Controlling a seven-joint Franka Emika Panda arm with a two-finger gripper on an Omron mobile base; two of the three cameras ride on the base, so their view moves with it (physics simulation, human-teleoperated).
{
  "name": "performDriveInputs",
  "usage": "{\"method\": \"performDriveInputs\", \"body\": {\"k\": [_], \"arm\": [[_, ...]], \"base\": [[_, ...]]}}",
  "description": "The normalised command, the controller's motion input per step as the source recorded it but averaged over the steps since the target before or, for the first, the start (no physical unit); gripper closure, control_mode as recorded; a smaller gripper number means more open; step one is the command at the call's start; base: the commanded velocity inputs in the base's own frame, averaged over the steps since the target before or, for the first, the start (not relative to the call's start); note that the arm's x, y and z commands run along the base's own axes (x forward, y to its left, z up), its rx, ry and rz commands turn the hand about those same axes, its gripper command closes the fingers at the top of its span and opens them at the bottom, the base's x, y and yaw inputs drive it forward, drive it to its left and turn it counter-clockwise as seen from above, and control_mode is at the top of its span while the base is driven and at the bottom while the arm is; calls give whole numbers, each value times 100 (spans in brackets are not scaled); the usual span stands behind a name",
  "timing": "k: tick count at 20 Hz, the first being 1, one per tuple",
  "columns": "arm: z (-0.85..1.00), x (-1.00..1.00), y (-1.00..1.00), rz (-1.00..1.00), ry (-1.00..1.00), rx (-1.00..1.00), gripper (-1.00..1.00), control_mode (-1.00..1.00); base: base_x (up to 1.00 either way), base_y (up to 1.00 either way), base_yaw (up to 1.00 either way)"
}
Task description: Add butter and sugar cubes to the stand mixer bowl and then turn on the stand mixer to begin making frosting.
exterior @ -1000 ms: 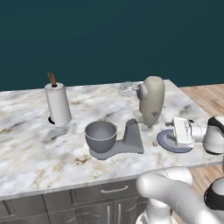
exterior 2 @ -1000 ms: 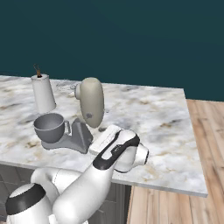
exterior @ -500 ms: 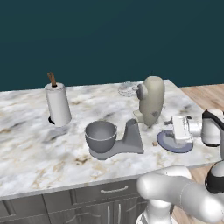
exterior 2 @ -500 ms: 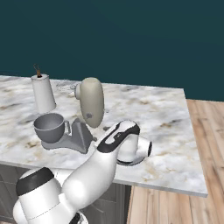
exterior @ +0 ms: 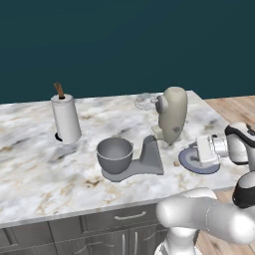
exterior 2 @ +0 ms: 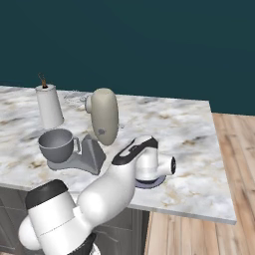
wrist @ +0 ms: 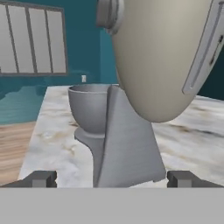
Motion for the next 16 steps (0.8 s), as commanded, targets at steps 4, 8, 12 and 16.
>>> {"method": "performDriveInputs", "body": {"k": [4,8,12,16], "arm": [[-32,16,0,-4,12,-4,-100,-100],[-27,11,0,-5,11,-1,-100,-100],[-23,2,0,-4,6,-1,-100,-100],[-19,2,0,0,1,-3,-100,-100]], "base": [[0,0,0],[0,0,0],[0,0,0],[0,0,0]]}}
